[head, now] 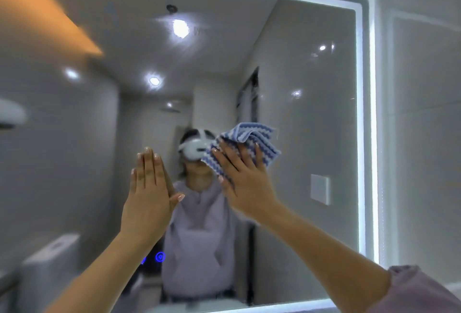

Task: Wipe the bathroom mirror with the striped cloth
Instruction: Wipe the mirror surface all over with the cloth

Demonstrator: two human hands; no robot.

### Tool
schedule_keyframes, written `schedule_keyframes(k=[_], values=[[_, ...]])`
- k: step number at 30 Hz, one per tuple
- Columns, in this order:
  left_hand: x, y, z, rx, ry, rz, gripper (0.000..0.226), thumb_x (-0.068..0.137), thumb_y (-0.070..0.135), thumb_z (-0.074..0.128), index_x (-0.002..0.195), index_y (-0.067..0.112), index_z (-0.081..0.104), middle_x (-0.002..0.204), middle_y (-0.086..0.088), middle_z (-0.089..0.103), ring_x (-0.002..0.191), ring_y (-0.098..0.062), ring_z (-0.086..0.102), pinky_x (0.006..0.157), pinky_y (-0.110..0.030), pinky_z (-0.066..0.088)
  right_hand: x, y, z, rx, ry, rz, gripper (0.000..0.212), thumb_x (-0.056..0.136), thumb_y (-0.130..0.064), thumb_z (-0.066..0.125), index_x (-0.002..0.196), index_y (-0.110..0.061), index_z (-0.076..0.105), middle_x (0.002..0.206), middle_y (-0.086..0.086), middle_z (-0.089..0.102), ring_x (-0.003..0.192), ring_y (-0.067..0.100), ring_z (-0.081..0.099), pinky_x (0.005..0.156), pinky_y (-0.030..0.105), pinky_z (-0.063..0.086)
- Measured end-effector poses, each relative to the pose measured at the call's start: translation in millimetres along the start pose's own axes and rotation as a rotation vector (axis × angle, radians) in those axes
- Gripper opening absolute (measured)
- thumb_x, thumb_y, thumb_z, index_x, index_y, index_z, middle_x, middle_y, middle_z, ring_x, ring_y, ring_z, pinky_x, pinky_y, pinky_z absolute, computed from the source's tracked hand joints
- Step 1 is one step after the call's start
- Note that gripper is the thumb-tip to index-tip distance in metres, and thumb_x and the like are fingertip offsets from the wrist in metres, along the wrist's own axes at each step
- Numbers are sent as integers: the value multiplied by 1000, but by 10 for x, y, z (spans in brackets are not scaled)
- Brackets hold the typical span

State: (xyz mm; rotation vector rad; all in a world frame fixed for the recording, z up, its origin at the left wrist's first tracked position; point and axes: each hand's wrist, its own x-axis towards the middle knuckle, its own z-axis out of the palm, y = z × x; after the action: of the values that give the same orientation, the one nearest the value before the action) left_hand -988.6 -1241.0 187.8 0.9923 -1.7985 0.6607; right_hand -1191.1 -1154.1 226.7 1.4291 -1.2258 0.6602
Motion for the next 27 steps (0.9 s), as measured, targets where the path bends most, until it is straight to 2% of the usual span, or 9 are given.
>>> schedule_keyframes(k=[4,7,9,11,14,16,21,24,27], values=[[-8,9,-14,12,-7,5,107,61,36,81,134,-19,26,142,-38,28,131,-50,31,100,-58,33,44,225,-43,-80,-88,-97,51,97,-34,32,147,-31,35,155,-9,31,144,22,27,117,51,13],[-7,2,-10,15,6,5,110,59,37,82,135,-17,24,143,-36,29,131,-49,32,100,-57,34,350,424,-182,-65,-72,79,52,96,-37,26,147,-32,35,153,-10,34,144,20,28,116,46,17],[-5,22,-29,21,-6,1,110,58,38,83,134,-17,27,142,-36,31,130,-49,34,100,-56,33,603,567,-289,-38,-49,221,54,96,-37,22,149,-33,27,156,-11,27,146,19,20,117,41,9],[-2,25,-34,31,-8,2,108,58,38,83,133,-18,29,142,-36,31,130,-49,34,99,-56,34,805,732,-358,-32,-93,268,55,97,-36,19,152,-33,13,160,-11,12,148,18,6,118,38,-2],[-4,11,-15,24,-2,2,109,59,37,83,135,-18,27,144,-36,28,132,-48,31,101,-56,34,894,794,-413,2,-135,314,53,103,-33,21,152,-32,1,161,-11,-4,148,18,-10,119,41,-8],[-9,20,-8,13,-6,-4,110,58,36,83,135,-18,26,144,-36,27,132,-49,30,101,-56,34,848,686,-346,29,-128,357,53,103,-33,21,152,-31,0,161,-9,-7,148,20,-11,119,45,-8],[-6,13,8,13,-10,4,109,59,33,84,135,-19,25,144,-38,25,132,-51,29,102,-57,33,326,313,-31,-79,10,188,56,97,-35,30,151,-24,25,159,3,22,146,32,17,116,52,6],[-20,-13,34,4,-6,11,110,59,32,83,135,-19,22,144,-37,24,133,-50,27,102,-57,31,-116,-127,121,-16,-60,26,52,99,-34,27,151,-28,26,159,-3,21,146,30,18,114,55,10],[-7,-40,77,-5,50,27,110,68,39,76,139,-16,12,146,-35,22,138,-44,17,104,-56,29,-27,-262,178,29,-45,17,50,100,-37,24,150,-34,21,159,-8,18,148,23,10,115,53,9]])
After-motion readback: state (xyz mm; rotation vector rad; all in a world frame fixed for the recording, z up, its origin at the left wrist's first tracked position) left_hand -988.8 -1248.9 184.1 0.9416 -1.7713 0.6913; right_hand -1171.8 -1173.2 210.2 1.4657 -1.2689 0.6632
